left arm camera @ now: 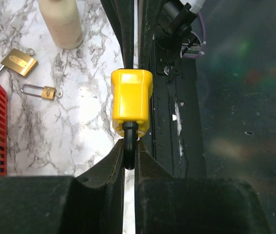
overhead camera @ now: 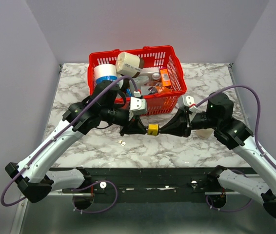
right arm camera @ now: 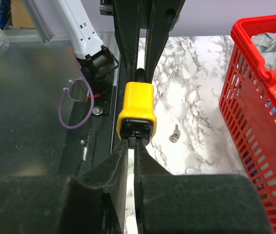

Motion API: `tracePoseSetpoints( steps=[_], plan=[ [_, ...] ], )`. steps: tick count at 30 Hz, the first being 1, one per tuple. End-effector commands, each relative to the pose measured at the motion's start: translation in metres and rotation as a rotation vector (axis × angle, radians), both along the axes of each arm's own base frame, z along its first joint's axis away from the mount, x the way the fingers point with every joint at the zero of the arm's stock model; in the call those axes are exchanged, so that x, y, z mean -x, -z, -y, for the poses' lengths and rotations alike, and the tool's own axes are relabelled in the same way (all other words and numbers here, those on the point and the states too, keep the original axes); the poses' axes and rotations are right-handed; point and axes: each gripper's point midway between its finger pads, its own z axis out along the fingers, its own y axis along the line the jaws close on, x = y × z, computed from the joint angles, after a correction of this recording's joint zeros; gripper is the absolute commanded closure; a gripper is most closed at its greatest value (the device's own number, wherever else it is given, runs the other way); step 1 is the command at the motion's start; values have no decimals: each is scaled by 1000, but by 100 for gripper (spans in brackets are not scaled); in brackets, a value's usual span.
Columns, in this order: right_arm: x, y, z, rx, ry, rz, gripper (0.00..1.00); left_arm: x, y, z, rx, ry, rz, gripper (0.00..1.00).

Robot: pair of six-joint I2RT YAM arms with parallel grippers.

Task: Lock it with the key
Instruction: Adjust the lock.

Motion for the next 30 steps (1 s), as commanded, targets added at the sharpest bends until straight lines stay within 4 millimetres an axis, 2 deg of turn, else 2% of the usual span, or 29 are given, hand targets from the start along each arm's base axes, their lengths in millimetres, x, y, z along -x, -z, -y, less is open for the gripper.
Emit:
tracePoseSetpoints(
  steps=[1,4,7,8,11,12,14,16,21,24,28,29,30],
  plan=[
    [6,-14,-19,-73,-70,46,83,0,-35,34,164,94,76,100],
    [4,-17,-17,-57,-44,41,80,-1,-34,31,155,87,96,100],
    [3,-9,-8,-1,6,19,56,-4,-24,16,97,81,159,100],
    [4,-9,-3,6,25,18,41,-2,-16,8,56,81,147,100],
    [12,1,8,45,44,-7,23,1,-3,-4,-2,109,197,100],
    [15,5,11,61,43,-24,21,2,-2,-5,-9,112,201,100],
    [16,4,11,67,39,-36,5,3,0,-8,-18,134,221,100],
    [12,7,7,85,37,-65,4,2,1,-5,-23,141,221,100],
    [2,1,-4,84,31,-71,4,-1,0,0,-29,152,211,100],
    [-5,7,-10,107,43,-75,5,-3,0,3,-33,141,197,100],
    [-8,14,-14,123,42,-54,16,-6,1,6,-39,124,170,100],
    [-7,15,-14,127,40,-50,24,-7,1,7,-35,119,169,100],
    [-8,16,-15,131,47,-43,28,-8,0,8,-34,113,163,100]
  ],
)
